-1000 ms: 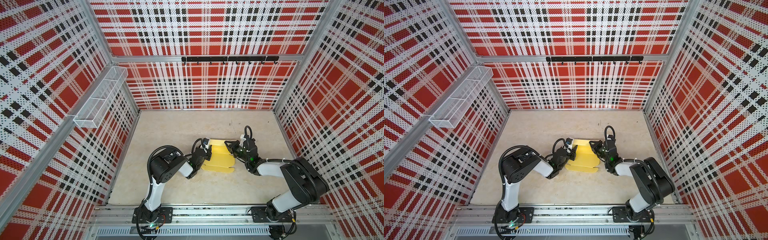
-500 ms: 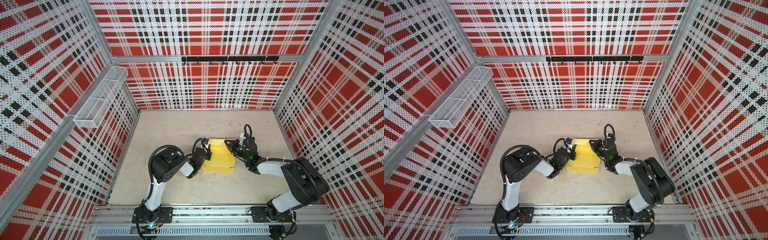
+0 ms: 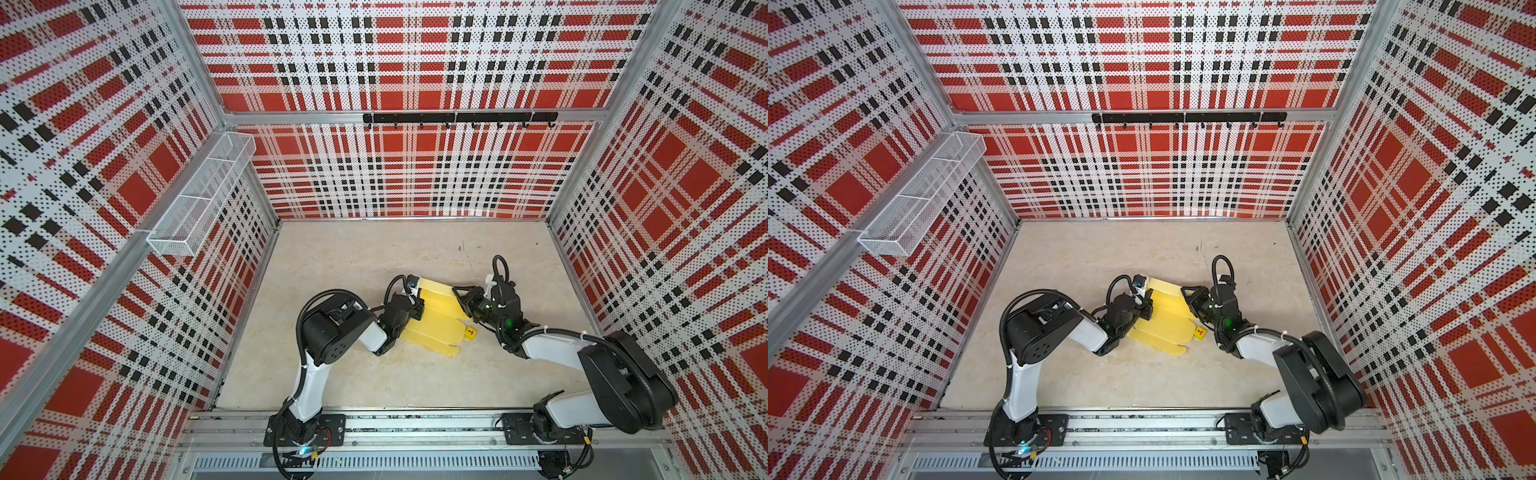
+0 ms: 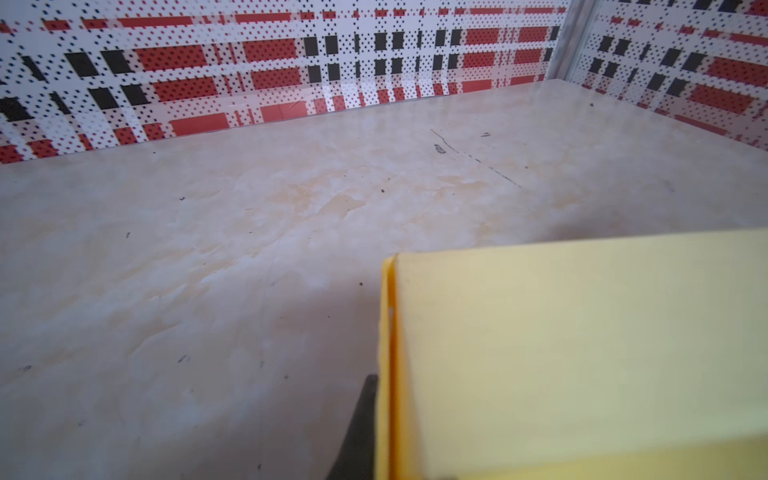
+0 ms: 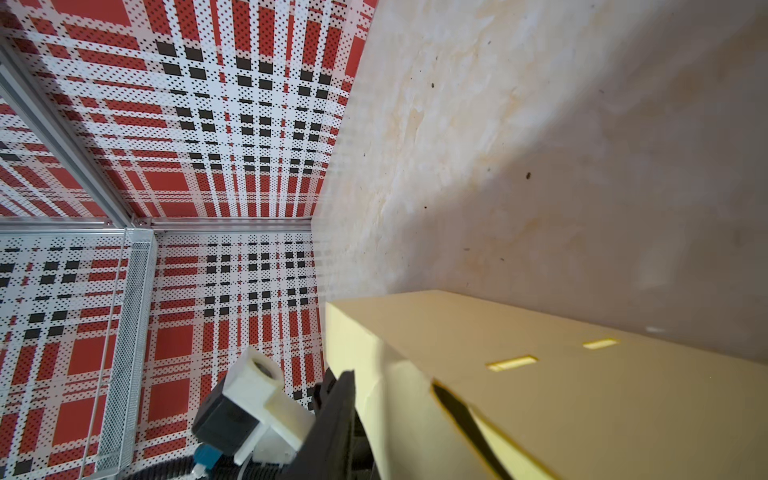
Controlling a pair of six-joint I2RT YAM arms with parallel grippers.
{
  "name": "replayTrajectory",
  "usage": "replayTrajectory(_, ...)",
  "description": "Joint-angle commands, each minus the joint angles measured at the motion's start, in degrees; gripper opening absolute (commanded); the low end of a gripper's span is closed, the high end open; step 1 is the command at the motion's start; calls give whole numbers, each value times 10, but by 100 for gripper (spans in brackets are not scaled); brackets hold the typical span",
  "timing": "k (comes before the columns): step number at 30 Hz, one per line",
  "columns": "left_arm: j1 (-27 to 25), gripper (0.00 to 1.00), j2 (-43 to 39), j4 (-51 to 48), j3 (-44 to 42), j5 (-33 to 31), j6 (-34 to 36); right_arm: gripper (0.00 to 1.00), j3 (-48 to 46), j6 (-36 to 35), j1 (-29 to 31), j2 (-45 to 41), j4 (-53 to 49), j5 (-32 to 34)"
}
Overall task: Fold the paper box
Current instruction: 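Lift and rotate the blank with the left gripper while the right gripper releases and withdraws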
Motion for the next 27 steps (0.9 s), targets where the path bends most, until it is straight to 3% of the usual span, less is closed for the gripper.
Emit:
replayTrajectory(1, 13, 10, -19, -12, 10, 43, 1, 38, -18, -6, 24, -60, -43, 14)
replayTrajectory(5, 19, 10, -18, -21, 13, 61, -3, 43, -9, -15, 66, -115, -134, 38)
replayTrajectory(12, 29, 10, -38, -30, 5, 75, -5, 45, 2, -3, 149, -155, -203, 70)
replayTrajectory(16, 42, 10, -71, -56, 6, 75, 0, 45, 63, -51, 175, -162, -268, 61)
replayTrajectory(21, 63, 10, -100, -81, 7, 91, 17, 48, 175, -130, 168, -169, -340, 31)
replayTrajectory(27, 128, 10, -182, -157, 16, 178, 39, 49, 336, -229, 93, -128, -440, -34)
